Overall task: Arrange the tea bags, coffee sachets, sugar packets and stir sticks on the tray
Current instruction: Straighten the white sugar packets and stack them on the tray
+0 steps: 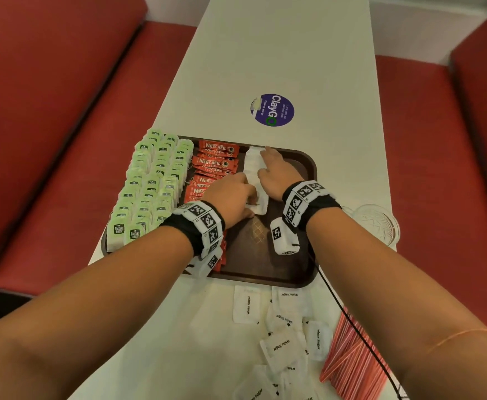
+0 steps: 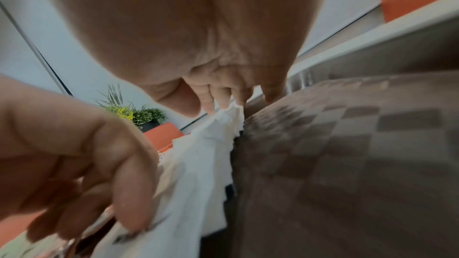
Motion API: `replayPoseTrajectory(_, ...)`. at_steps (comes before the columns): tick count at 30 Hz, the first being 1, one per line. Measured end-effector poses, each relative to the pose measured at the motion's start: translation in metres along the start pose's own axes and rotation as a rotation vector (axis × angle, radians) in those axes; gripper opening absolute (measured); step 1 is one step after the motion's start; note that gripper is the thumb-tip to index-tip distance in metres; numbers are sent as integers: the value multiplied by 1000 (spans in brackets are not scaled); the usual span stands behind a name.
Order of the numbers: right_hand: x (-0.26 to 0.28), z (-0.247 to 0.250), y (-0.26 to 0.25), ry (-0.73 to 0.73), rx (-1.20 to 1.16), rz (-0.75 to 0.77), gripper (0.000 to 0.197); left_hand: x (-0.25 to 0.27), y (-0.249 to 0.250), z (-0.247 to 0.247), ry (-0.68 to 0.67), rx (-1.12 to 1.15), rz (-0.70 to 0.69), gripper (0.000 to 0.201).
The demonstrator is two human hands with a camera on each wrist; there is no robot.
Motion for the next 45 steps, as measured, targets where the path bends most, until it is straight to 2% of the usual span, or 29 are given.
replayPoseTrajectory(9,-2,3,2,-87,135,27,56,-16,0,2,15,-10,27,27)
replayPoseTrajectory(12,1,6,0,-65,124,17,58,-18,2,4,15,-52,39,27)
replayPoseTrajectory(16,17,15,-9,37,63,9,62,-10,5,14,31,-59,43,34)
replayPoseTrajectory(21,69,30,-22,174,-51,47,48,36,21,31,110,27,-13,25)
replayPoseTrajectory(26,145,26,-24,140,16,114,28,107,47,16,-36,61,-153,14)
replayPoseTrajectory(29,182,13,-14,76,66,80,16,135,55,-5,-153,-8,-207,18)
replayPoseTrajectory(32,209,-6,-1,21,147,29,13,151,62,-17,-173,-108,-192,25)
replayPoseTrajectory(39,251,-49,20,20,257,-2,34,162,58,-28,-190,-121,-79,35)
replayPoseTrajectory(45,261,-59,28,31,391,29,29,165,61,-32,-176,-125,-52,56)
Point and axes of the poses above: each hand's wrist, its own x-axis away from the middle knuckle, its own z-axis out of the back of the hand, y = z × x, the point moved 2 cm from there along -x, towards the middle knuckle, and after that the axes turned 5 degrees about y, right-handed, at the moved point
